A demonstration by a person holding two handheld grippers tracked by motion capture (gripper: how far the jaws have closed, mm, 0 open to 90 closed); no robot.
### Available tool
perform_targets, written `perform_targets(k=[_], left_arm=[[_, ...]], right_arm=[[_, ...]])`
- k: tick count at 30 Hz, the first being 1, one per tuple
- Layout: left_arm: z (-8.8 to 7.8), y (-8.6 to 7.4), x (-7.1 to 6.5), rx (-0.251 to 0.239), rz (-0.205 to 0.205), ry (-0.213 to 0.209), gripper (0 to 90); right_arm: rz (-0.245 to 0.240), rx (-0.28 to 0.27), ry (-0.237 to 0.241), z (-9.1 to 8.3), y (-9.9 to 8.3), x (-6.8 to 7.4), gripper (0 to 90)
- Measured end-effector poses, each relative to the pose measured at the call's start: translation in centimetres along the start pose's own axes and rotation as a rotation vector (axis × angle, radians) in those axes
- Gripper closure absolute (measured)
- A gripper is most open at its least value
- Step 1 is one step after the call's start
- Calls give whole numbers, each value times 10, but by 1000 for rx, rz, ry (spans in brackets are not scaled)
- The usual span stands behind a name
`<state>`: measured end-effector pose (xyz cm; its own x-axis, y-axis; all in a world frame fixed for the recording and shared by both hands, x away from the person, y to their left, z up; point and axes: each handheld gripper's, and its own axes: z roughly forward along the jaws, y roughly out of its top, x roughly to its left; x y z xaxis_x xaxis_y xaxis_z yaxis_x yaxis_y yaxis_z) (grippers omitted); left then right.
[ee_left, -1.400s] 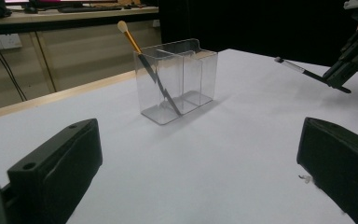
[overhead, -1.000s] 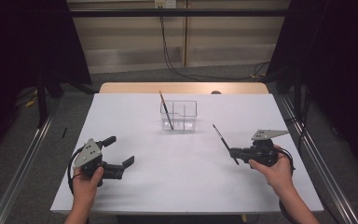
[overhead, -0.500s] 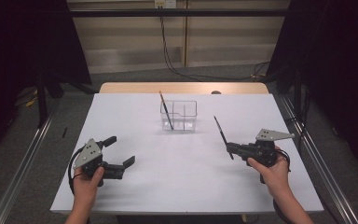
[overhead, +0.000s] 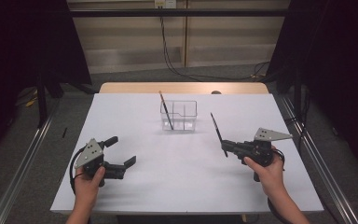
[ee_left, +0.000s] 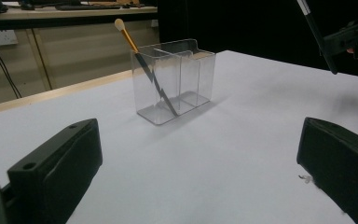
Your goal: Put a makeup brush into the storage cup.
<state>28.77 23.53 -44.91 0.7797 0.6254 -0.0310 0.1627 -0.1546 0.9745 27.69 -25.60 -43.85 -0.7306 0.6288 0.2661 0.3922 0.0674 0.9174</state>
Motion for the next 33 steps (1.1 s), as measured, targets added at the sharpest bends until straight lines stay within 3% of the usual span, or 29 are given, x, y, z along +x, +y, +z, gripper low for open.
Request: perform_targets(k=[18,33], left_arm=[[0,-1,2,5,-8,7,0],[2,-1,1,14,-10,-4,0]], right_arm=[[-11,-64,84,25,9,8,843],[-11,-83,137,44,12,19,843]])
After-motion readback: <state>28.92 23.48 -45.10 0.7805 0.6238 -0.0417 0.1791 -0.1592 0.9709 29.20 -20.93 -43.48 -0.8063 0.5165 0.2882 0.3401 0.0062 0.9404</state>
